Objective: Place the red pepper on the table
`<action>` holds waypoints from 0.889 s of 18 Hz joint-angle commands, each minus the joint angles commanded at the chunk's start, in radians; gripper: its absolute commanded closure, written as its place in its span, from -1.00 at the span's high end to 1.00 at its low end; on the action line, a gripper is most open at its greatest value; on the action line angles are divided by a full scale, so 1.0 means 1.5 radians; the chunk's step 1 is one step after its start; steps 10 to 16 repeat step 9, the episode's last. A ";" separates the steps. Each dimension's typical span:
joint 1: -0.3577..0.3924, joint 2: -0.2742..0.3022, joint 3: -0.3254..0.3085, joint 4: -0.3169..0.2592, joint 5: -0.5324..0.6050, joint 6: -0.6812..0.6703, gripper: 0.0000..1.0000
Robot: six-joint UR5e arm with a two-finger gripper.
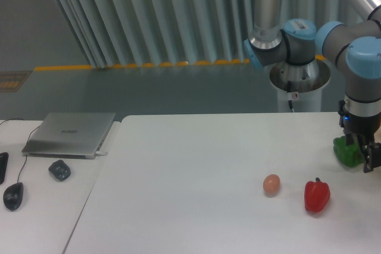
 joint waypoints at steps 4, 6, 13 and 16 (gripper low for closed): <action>-0.001 -0.001 -0.006 0.004 0.000 0.001 1.00; -0.002 -0.002 -0.006 0.005 0.000 0.001 1.00; 0.000 -0.003 -0.006 0.005 -0.001 0.002 1.00; 0.000 -0.003 -0.006 0.005 -0.001 0.002 1.00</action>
